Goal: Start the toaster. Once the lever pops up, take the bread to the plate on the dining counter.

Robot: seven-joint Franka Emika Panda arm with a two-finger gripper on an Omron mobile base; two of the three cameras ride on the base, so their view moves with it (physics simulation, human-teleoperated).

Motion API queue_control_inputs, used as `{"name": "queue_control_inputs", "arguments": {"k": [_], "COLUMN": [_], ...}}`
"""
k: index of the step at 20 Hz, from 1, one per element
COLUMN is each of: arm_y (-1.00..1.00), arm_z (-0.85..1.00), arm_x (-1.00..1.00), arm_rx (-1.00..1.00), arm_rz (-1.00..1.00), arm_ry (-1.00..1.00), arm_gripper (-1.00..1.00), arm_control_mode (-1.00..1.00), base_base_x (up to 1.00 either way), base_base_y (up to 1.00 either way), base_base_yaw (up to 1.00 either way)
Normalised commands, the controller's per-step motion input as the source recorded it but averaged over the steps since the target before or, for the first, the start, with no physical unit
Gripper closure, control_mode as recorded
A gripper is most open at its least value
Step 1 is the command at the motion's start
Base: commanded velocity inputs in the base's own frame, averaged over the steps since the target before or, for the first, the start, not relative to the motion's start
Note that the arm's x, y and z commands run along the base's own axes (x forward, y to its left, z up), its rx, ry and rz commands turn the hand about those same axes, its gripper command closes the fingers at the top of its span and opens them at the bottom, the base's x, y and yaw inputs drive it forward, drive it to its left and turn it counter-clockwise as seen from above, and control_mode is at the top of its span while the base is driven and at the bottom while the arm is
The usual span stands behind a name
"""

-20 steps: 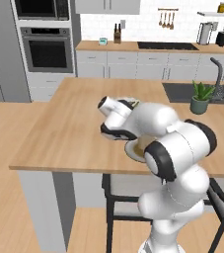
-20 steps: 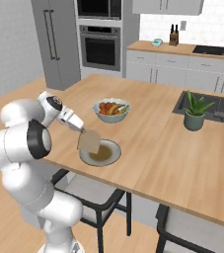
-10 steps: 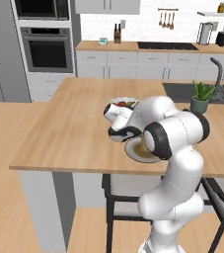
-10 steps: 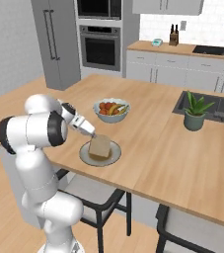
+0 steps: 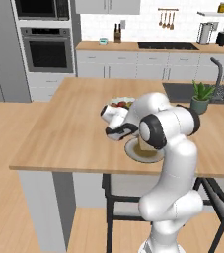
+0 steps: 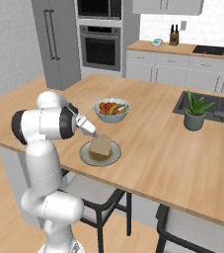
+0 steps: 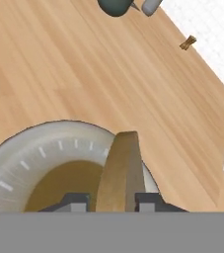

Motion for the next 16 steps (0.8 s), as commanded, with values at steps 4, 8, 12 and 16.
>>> {"name": "queue_control_inputs", "arguments": {"k": [4,8,12,16], "arm_y": [-0.14,-0.04,-0.18,-0.03], "arm_z": [-0.03,0.00,0.13,0.23], "arm_x": [-0.35,-0.42,-0.37,-0.08], "arm_rx": [0.15,0.22,0.37,0.39], "arm_rz": [0.01,0.09,0.15,0.17], "arm_ry": [-0.02,0.00,0.02,0.05], "arm_gripper": [-1.00,-1.00,-1.00,-1.00], "arm_control_mode": [-1.00,-1.00,-1.00,-1.00], "base_base_x": [0.00,0.00,0.00,0.00], "base_base_y": [0.00,0.00,0.00,0.00], "base_base_yaw": [0.00,0.00,0.00,0.00]}}
